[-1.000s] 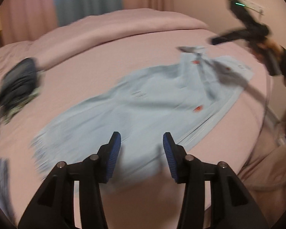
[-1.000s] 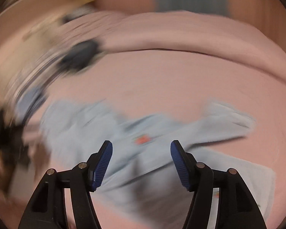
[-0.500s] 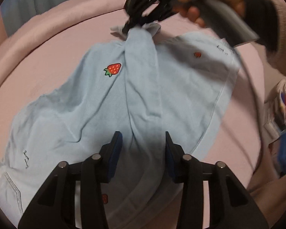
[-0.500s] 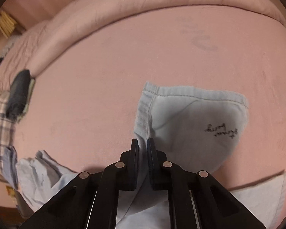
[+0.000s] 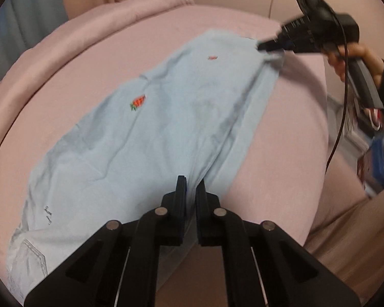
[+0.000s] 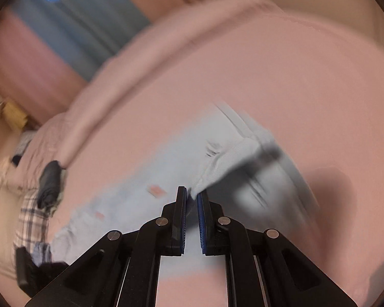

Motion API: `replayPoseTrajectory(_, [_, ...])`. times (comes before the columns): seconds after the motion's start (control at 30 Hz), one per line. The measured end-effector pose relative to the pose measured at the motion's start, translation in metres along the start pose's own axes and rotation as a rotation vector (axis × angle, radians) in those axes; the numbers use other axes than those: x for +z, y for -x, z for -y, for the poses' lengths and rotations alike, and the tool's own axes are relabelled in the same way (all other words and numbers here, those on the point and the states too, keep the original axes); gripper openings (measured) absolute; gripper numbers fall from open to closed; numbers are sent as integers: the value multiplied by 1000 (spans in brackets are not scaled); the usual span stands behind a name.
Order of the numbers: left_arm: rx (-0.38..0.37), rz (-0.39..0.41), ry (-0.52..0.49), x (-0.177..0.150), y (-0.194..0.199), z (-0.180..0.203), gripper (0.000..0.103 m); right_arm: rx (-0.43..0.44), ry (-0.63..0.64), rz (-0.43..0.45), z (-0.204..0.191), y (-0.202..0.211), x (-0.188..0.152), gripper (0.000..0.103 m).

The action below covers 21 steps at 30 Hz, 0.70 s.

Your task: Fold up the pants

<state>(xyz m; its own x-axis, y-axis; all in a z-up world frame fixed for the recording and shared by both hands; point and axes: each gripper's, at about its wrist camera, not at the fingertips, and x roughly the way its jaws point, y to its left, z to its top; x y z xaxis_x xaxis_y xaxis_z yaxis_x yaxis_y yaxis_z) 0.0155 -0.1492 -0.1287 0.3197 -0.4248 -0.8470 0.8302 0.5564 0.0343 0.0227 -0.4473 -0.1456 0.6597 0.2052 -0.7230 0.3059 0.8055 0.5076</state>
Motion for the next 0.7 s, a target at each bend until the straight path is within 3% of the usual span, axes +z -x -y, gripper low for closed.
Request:
replayPoseTrajectory(0.07, [7,-31,3,-1,-10,0,6,18,-87,-25,25,-14,-17,10])
replayPoseTrajectory(0.17, [28,-36,1,2,-13,-3,8,115,-186,23,37,-10,-22,11])
replayPoseTrajectory(0.2, [32,-37,3,3,-14,-5,9,112,-184,42,38,-8,-21,13])
replayPoseTrajectory(0.27, [45,-40,7,3,-15,-5,13,87,-167,67,36,-6,-17,35])
replayPoseTrajectory(0.33, [60,-42,10,2,-17,-4,16,103,-178,77,32,-11,-13,40])
replayPoseTrajectory(0.43, [85,-31,8,6,-20,-6,16,55,-193,94,27,-18,-4,40])
replayPoseTrajectory(0.5, [58,-29,30,7,-22,-8,8,46,-184,86,21,-23,-3,34])
replayPoseTrajectory(0.53, [37,-27,46,7,-20,-9,7,31,-171,92,21,-23,-3,14])
replayPoseTrajectory(0.57, [28,-24,55,8,-18,-10,6,27,-155,95,18,-21,-2,4])
replayPoseTrajectory(0.7, [-31,22,75,9,-2,-18,5,65,-148,158,12,7,1,4])
